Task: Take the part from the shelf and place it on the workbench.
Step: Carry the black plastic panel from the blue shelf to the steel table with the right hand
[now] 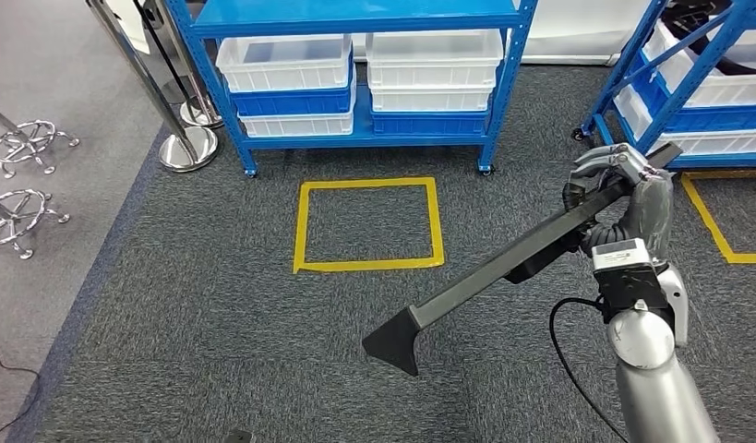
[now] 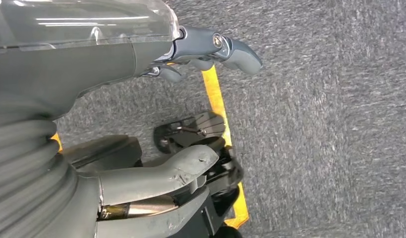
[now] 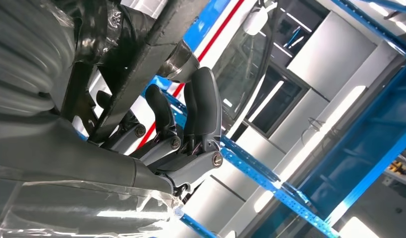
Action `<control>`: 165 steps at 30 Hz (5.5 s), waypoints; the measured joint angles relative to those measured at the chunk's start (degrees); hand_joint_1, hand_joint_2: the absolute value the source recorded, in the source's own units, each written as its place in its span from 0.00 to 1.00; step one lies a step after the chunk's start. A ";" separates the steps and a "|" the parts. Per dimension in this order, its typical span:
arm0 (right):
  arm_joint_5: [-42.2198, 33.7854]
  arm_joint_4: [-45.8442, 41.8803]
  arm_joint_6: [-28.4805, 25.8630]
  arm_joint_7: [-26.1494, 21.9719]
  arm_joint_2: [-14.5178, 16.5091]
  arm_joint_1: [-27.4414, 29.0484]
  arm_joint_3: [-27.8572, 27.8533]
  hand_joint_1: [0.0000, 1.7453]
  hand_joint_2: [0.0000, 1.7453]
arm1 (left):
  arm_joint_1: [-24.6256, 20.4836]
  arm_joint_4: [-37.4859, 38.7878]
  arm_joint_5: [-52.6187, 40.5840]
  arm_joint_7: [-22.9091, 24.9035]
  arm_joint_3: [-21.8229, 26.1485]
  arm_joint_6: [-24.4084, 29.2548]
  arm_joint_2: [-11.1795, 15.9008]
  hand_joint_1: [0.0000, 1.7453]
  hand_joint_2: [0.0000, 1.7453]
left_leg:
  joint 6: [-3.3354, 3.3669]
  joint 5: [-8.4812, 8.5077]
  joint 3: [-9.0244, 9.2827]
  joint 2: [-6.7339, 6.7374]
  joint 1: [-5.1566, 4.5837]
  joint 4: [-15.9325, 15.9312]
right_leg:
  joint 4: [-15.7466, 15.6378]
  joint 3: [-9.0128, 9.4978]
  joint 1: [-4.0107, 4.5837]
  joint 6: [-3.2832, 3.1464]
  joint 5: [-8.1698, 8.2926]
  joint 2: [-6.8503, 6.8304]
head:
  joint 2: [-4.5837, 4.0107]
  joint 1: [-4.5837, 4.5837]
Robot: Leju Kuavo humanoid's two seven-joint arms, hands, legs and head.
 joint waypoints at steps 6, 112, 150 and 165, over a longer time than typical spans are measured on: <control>0.06 0.02 -0.01 -0.04 0.01 0.10 0.00 1.00 1.00 | 0.01 0.00 0.00 0.01 0.00 -0.02 -0.02 0.00 1.00 | -0.04 -1.91 1.88 -0.17 0.62 4.50 | 0.01 -1.51 0.44 -0.15 1.28 -0.03 | 0.00 0.00; 4.45 -0.23 1.89 7.49 -11.84 -2.35 -8.79 1.00 1.00 | 0.89 0.08 1.45 0.03 0.64 0.02 -0.04 0.00 1.00 | 3.38 2.34 8.33 0.97 0.02 -9.68 | 11.12 -8.08 -0.30 3.14 -3.57 0.73 | 0.00 0.00; 9.79 -3.98 -0.82 7.74 -15.34 5.93 -15.97 1.00 1.00 | 1.00 0.13 2.45 -0.59 1.56 -0.19 -0.35 0.00 1.00 | 1.41 -0.24 7.88 5.56 -0.04 -6.49 | -0.74 -0.64 0.00 2.67 1.62 -3.38 | 0.00 0.10; 10.92 -5.73 -1.26 8.01 -15.32 7.90 -17.55 1.00 1.00 | 1.13 0.13 2.46 -0.83 1.95 -0.29 -0.25 0.00 1.00 | 2.54 -1.67 7.95 -2.51 0.14 -4.38 | 0.48 -2.78 0.52 1.24 2.46 1.98 | 0.00 0.12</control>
